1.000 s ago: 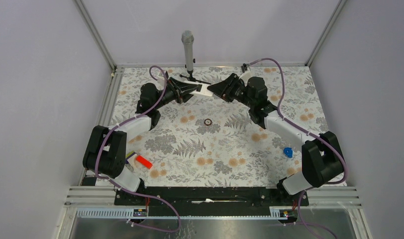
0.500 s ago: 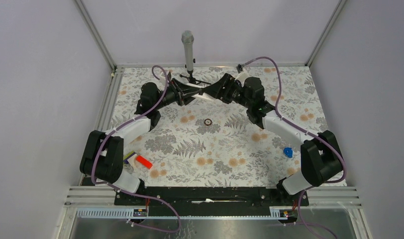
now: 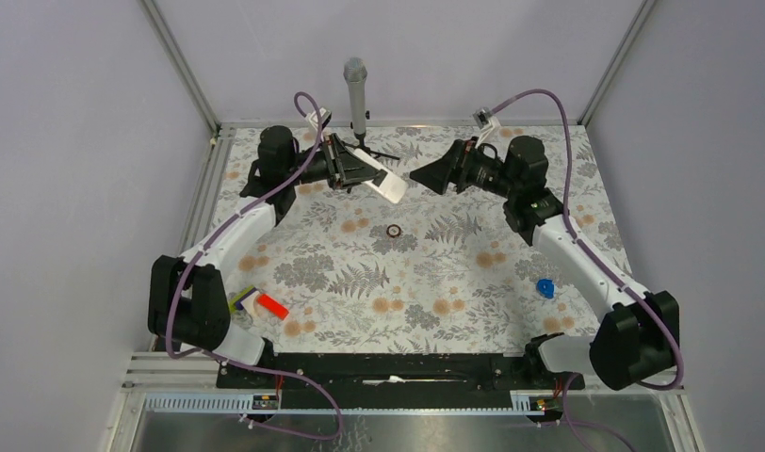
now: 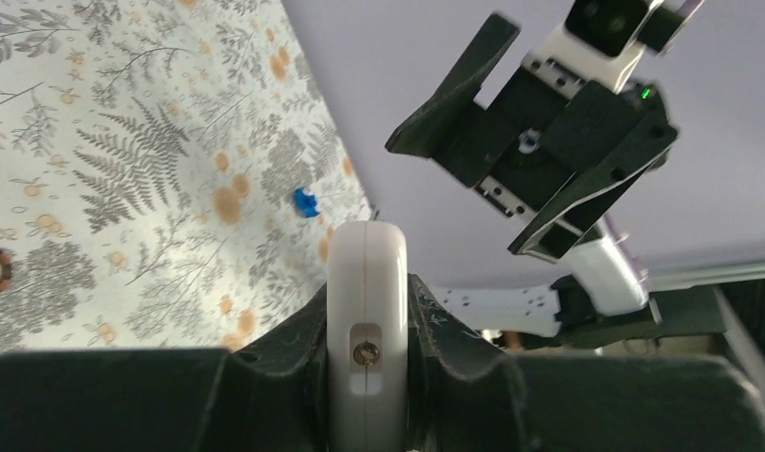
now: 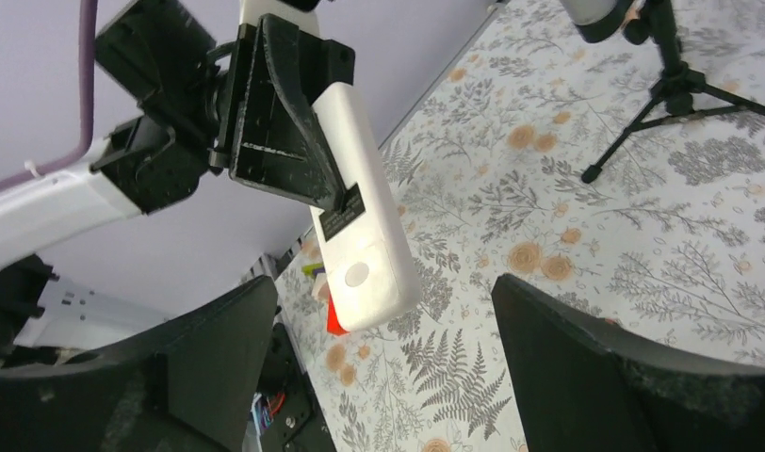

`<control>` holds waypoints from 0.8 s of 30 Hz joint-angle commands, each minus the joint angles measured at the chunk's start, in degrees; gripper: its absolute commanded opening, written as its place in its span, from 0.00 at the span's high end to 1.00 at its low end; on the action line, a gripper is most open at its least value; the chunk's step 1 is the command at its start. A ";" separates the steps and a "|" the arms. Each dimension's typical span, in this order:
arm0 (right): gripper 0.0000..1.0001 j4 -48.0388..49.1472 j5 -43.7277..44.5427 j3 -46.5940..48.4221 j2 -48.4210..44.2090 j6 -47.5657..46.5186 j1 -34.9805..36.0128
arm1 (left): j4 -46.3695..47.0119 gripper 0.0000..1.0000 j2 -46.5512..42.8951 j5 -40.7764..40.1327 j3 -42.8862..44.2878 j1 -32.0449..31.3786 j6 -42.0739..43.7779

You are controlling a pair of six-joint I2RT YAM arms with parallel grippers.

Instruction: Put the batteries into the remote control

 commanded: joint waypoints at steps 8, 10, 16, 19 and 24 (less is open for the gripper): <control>0.10 -12.61 -30.35 14.69 10.10 -13.64 2.21 | -24.82 1.00 -4.34 11.43 11.58 -0.08 28.41; 0.13 -15.41 -29.54 15.98 11.32 -16.21 4.04 | -24.02 1.00 -4.43 11.40 11.59 -0.20 27.95; 0.36 -9.16 -31.71 15.72 13.84 -10.49 4.84 | -24.17 1.00 -5.28 14.34 11.27 -0.43 28.55; 0.43 -7.87 -32.71 15.46 14.51 -9.87 5.57 | -24.13 1.00 -5.26 14.20 11.15 -0.46 28.43; 0.56 -10.11 -32.16 15.87 15.51 -11.47 6.81 | -24.07 1.00 -5.39 14.06 10.90 -0.53 28.13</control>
